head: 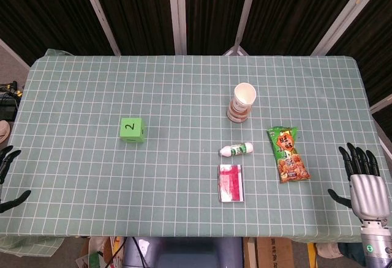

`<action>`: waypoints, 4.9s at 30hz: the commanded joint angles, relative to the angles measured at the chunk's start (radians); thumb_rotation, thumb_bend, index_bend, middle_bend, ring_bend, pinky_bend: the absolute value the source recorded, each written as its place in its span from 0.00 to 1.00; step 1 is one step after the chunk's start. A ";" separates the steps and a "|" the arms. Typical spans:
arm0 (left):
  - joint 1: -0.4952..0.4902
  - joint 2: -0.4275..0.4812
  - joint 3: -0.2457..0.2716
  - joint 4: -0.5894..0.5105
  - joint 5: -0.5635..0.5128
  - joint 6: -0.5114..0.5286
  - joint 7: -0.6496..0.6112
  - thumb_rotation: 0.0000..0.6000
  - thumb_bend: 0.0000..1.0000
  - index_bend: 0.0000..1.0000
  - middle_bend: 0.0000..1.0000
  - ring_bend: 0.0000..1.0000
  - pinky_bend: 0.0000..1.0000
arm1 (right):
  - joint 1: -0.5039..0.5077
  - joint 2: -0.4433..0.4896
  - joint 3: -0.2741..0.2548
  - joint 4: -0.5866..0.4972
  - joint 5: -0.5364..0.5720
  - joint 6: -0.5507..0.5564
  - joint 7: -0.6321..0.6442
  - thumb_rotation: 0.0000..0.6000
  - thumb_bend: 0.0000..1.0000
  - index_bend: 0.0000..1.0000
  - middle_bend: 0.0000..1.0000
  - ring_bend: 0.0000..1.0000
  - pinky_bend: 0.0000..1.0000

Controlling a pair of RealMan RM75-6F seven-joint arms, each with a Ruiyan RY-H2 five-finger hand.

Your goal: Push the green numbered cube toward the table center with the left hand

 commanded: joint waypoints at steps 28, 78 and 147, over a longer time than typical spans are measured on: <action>-0.017 -0.002 0.010 0.006 0.023 -0.036 -0.018 1.00 0.20 0.14 0.11 0.00 0.07 | -0.002 0.012 -0.014 -0.025 -0.008 -0.011 -0.003 1.00 0.04 0.07 0.00 0.03 0.00; -1.092 0.227 0.058 -0.114 -1.448 -1.039 0.371 1.00 1.00 0.16 0.85 0.70 0.72 | 0.030 -0.055 -0.020 -0.029 0.074 -0.092 -0.206 1.00 0.04 0.07 0.00 0.03 0.00; -1.126 -0.208 0.045 0.242 -1.270 -1.004 0.205 1.00 1.00 0.22 0.85 0.69 0.72 | 0.032 -0.073 -0.010 -0.050 0.172 -0.083 -0.318 1.00 0.04 0.07 0.00 0.03 0.00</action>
